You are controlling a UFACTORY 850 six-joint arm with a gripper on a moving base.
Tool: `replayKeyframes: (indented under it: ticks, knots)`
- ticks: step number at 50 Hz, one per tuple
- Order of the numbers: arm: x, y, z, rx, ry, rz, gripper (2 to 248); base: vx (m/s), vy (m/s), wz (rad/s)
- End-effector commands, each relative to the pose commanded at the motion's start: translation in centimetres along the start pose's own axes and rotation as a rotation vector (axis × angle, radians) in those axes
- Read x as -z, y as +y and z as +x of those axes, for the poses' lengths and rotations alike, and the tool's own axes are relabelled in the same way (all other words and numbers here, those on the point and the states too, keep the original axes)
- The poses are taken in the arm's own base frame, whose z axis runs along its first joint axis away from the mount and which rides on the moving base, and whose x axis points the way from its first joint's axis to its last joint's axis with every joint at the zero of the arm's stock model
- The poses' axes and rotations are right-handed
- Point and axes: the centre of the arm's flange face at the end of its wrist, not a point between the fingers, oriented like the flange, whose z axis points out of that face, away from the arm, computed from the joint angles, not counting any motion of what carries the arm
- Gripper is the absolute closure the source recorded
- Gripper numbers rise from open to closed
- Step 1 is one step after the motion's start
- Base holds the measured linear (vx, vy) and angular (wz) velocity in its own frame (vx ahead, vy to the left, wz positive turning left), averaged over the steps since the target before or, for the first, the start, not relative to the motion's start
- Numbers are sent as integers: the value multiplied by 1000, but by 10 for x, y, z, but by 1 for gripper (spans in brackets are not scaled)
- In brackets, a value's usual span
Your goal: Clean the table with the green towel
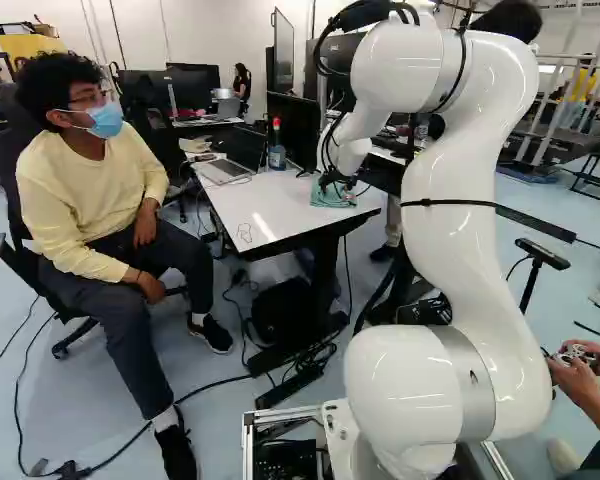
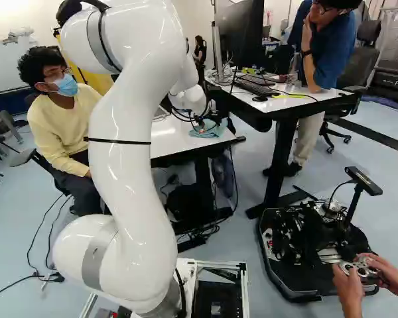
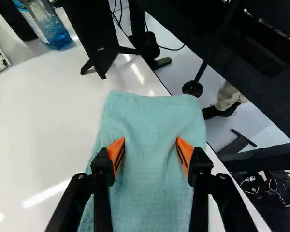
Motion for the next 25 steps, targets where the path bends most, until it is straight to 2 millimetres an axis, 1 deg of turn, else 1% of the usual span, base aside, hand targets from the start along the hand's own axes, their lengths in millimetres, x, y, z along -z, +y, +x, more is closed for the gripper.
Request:
replayKeyframes:
  ticks: [5, 6, 10, 11, 15, 16, 20, 21, 25]
  knots:
    - [0, 0, 0, 0, 0, 0, 99, 0, 0, 0]
    - [0, 0, 0, 0, 0, 0, 110, 0, 0, 0]
    - [0, 0, 0, 0, 0, 0, 110, 0, 0, 0]
    - [0, 0, 0, 0, 0, 0, 121, 0, 0, 0]
    - [0, 0, 0, 0, 0, 0, 121, 0, 0, 0]
    - [0, 0, 0, 0, 0, 0, 133, 0, 0, 0]
    - [0, 0, 0, 0, 0, 0, 133, 0, 0, 0]
    - [0, 0, 0, 0, 0, 0, 144, 0, 0, 0]
    - [0, 0, 0, 0, 1, 0, 144, 0, 0, 0]
